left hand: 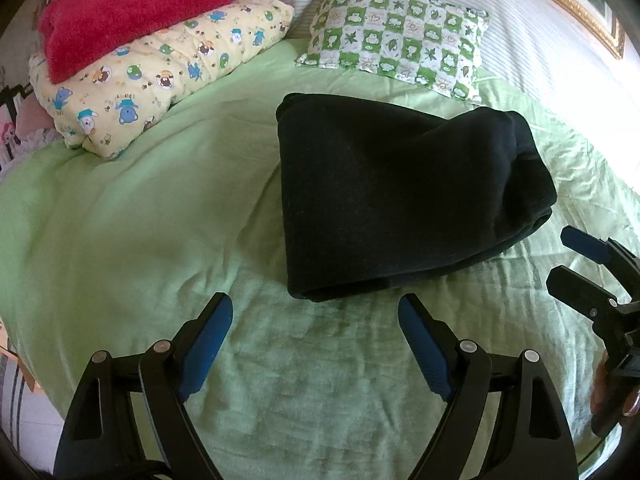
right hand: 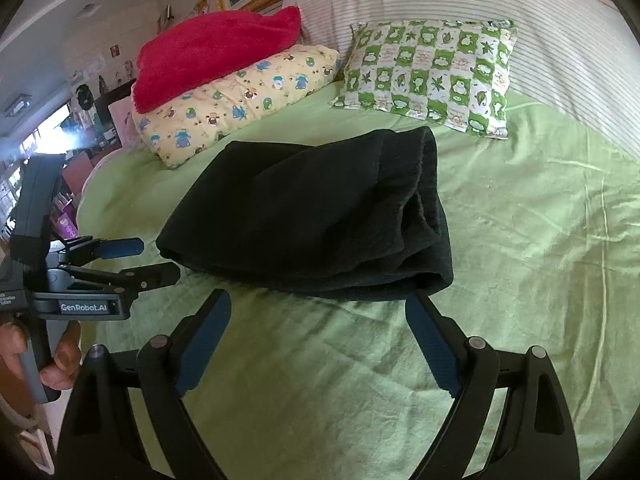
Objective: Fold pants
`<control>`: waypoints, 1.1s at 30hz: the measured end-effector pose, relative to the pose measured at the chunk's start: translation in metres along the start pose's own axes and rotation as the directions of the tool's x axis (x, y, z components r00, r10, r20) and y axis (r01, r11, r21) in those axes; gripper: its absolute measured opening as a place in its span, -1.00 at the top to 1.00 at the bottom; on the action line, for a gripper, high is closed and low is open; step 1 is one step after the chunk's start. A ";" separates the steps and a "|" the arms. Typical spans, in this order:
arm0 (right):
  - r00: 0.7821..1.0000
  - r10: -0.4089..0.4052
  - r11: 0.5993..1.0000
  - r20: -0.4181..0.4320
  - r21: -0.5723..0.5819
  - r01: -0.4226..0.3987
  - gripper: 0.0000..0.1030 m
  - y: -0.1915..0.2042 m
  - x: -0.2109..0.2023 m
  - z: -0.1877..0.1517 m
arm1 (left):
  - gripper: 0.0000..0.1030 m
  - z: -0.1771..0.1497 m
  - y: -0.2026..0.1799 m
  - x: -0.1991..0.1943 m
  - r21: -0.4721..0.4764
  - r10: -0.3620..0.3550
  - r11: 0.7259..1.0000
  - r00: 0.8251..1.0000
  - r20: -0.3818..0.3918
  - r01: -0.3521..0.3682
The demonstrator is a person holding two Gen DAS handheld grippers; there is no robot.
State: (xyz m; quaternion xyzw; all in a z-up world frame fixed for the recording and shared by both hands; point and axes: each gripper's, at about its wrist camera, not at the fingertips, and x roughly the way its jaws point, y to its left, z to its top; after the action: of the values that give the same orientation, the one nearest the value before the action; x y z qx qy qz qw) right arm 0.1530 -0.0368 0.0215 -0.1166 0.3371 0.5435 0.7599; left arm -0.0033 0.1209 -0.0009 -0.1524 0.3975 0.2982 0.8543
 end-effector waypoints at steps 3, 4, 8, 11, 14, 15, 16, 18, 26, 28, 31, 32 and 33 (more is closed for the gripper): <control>1.000 -0.002 1.000 -0.002 -0.009 0.002 -0.73 0.001 0.000 -0.002 | -0.66 -0.001 -0.001 0.001 0.012 0.010 1.000 1.000 0.008 -0.010; 1.000 -0.007 1.000 -0.003 -0.014 0.007 -0.73 0.001 0.001 -0.003 | -0.66 -0.001 -0.002 0.001 0.017 0.013 1.000 1.000 0.011 -0.013; 1.000 -0.014 0.999 -0.007 -0.029 0.014 -0.73 0.002 0.002 -0.006 | -0.66 -0.002 -0.004 0.003 0.027 0.018 0.999 1.000 0.014 -0.018; 1.000 -0.014 0.999 -0.009 -0.030 0.014 -0.73 0.001 0.004 -0.006 | -0.66 -0.004 -0.006 0.003 0.032 0.022 0.999 1.000 0.018 -0.023; 1.000 -0.012 0.999 0.000 -0.033 0.012 -0.73 0.000 0.005 -0.007 | -0.66 -0.005 -0.007 0.004 0.038 0.024 0.999 0.999 0.022 -0.024; 1.000 -0.013 0.999 0.006 -0.035 0.013 -0.73 0.000 0.004 -0.007 | -0.66 -0.004 -0.007 0.004 0.039 0.024 0.999 0.999 0.024 -0.025; 1.000 -0.016 0.999 0.011 -0.039 0.017 -0.73 0.000 0.004 -0.007 | -0.66 -0.004 -0.007 0.005 0.040 0.023 0.999 0.999 0.026 -0.024; 1.000 -0.023 0.999 0.018 -0.045 0.024 -0.73 0.001 0.004 -0.007 | -0.67 -0.004 -0.007 0.005 0.040 0.022 0.999 0.999 0.032 -0.023; 0.999 -0.028 0.999 0.023 -0.044 0.029 -0.73 0.002 0.005 -0.010 | -0.68 -0.003 -0.012 0.006 0.062 0.022 0.998 0.999 0.041 -0.024; 0.999 -0.026 0.999 0.025 -0.045 0.028 -0.73 0.001 0.006 -0.009 | -0.68 -0.003 -0.013 0.006 0.067 0.021 0.997 0.999 0.043 -0.024; 0.999 -0.024 0.999 0.027 -0.047 0.026 -0.73 0.002 0.006 -0.008 | -0.68 -0.002 -0.014 0.006 0.070 0.019 0.997 0.999 0.046 -0.022; 0.999 -0.024 0.999 0.028 -0.048 0.025 -0.73 0.003 0.006 -0.008 | -0.68 -0.003 -0.014 0.006 0.070 0.018 0.997 0.999 0.047 -0.021; 0.999 -0.024 0.998 0.028 -0.050 0.025 -0.73 0.003 0.007 -0.008 | -0.68 -0.002 -0.014 0.006 0.071 0.020 0.997 0.999 0.048 -0.023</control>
State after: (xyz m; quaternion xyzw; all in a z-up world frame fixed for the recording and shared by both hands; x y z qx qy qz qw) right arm 0.1485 -0.0345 0.0119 -0.1326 0.3114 0.5439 0.7678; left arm 0.0075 0.1108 -0.0068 -0.1104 0.3893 0.2964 0.8651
